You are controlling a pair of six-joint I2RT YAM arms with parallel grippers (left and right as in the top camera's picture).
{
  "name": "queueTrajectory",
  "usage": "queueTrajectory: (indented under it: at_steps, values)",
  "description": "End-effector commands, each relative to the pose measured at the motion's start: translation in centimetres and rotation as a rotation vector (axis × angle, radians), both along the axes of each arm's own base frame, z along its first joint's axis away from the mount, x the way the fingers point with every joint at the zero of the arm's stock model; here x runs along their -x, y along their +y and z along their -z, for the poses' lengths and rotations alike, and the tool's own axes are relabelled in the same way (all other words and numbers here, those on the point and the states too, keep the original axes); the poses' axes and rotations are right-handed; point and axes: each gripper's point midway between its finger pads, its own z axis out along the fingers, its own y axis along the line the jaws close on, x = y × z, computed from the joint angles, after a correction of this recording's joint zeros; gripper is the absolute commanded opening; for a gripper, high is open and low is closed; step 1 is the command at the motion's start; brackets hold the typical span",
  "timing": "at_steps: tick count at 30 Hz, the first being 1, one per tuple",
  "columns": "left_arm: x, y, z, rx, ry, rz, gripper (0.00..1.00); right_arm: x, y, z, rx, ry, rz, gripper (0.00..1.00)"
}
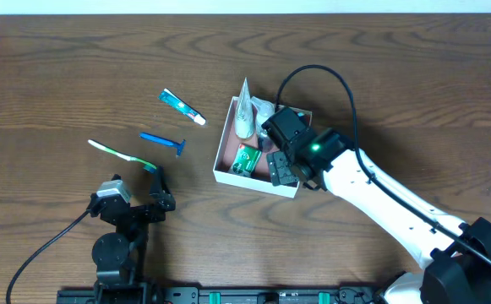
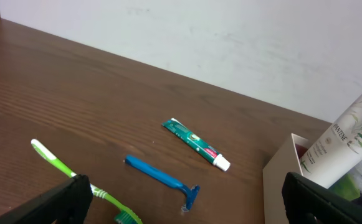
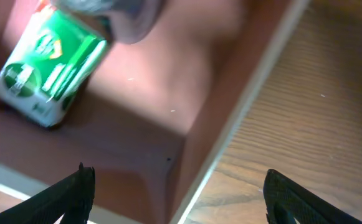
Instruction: Pack container
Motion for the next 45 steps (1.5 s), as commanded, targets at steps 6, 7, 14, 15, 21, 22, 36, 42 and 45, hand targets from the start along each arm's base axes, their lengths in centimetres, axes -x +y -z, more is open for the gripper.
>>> queueTrajectory:
  at_steps: [6, 7, 14, 15, 21, 22, 36, 42, 45]
  values:
    - [0.0, 0.0, 1.7, 0.000, 0.042, 0.005, 0.98, -0.5, -2.4, 0.2, 0.036, -0.026, 0.170, 0.84]
    - [0.0, 0.0, 1.7, 0.000, 0.042, 0.005, 0.98, -0.4, -2.6, 0.5, 0.038, -0.022, 0.175, 0.84]
    - [0.0, 0.0, 1.7, 0.000, 0.042, 0.005, 0.98, 0.1, -3.4, 2.1, 0.049, -0.005, 0.199, 0.79]
    - [0.0, 0.0, 1.7, 0.000, 0.042, 0.005, 0.98, 0.2, -3.6, 2.2, 0.052, -0.003, 0.201, 0.78]
    - [0.0, 0.0, 1.7, 0.000, 0.042, 0.005, 0.98, -0.2, -4.5, 2.3, 0.054, 0.001, 0.231, 0.61]
    - [0.0, 0.0, 1.7, 0.000, 0.042, 0.005, 0.98, -0.3, -4.6, 2.3, 0.055, 0.002, 0.235, 0.58]
    - [0.0, 0.0, 1.7, 0.000, 0.042, 0.005, 0.98, -1.0, -5.9, 2.3, 0.084, 0.005, 0.182, 0.53]
    - [0.0, 0.0, 1.7, 0.000, 0.042, 0.005, 0.98, -1.2, -6.4, 2.2, 0.093, 0.007, 0.169, 0.56]
    - [0.0, 0.0, 1.7, 0.000, 0.042, 0.005, 0.98, -1.4, -6.8, 2.3, 0.095, 0.010, 0.169, 0.57]
